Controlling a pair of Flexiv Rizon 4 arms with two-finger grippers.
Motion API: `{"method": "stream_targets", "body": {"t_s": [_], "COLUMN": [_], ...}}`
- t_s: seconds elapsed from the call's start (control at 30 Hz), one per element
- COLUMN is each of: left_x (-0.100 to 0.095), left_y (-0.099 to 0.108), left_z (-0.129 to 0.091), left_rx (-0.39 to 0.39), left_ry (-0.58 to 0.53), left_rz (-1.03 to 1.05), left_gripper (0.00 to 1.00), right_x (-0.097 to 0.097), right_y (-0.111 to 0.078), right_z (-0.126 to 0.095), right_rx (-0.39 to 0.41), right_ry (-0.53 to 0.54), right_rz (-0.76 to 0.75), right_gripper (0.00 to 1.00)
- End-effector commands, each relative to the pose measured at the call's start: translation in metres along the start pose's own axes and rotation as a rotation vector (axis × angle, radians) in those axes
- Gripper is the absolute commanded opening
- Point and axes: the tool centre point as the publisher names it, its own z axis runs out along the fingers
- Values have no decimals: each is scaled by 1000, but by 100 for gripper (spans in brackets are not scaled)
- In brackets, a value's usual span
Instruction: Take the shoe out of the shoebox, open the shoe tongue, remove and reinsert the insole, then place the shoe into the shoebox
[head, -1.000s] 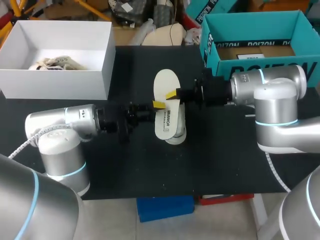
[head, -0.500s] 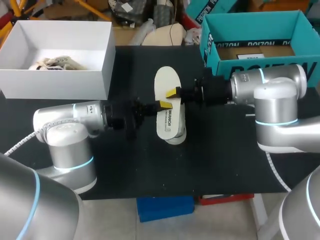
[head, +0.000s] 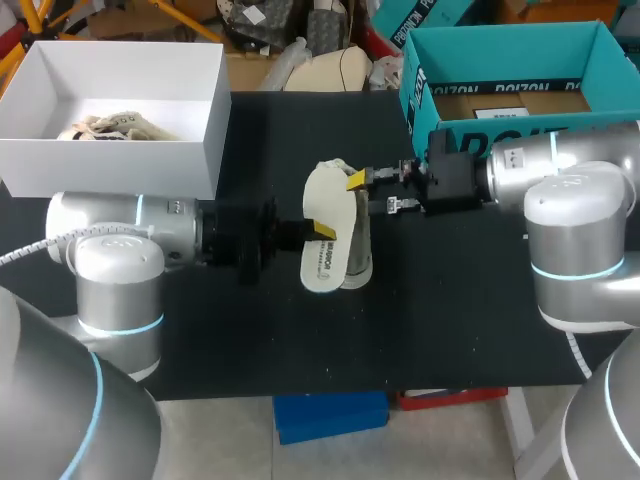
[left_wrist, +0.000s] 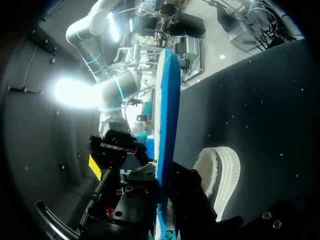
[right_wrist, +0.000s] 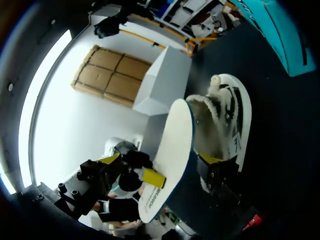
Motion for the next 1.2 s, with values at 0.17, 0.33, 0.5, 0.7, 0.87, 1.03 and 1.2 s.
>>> {"method": "stream_targets", "body": {"t_s": [0.17,0.33,0.5,0.7,0.87,1.03,1.2], "left_x": [-3,-3,-3,9,10,6,3], "left_y": [-18,-18,-18,-33,-47,-56,-63], "left_z": [-19,-19,-19,-32,-35,-34,-33], "left_rx": [176,176,176,209,241,268,294], "left_ry": [122,122,122,182,205,227,237], "left_rz": [-90,-90,-90,-180,-245,-258,-285], "left_gripper": [0,0,0,0,0,0,0], "right_x": [15,15,15,12,12,15,12], "right_y": [-11,-11,-11,-16,-31,-45,-59], "right_z": [-27,-27,-27,-38,-54,-70,-85], "right_rx": [10,10,10,68,45,45,45], "right_ry": [-206,-206,-206,-344,-307,-278,-265], "right_rz": [-21,-21,-21,-97,-104,-136,-129], "right_gripper": [100,100,100,100,100,100,100]}}
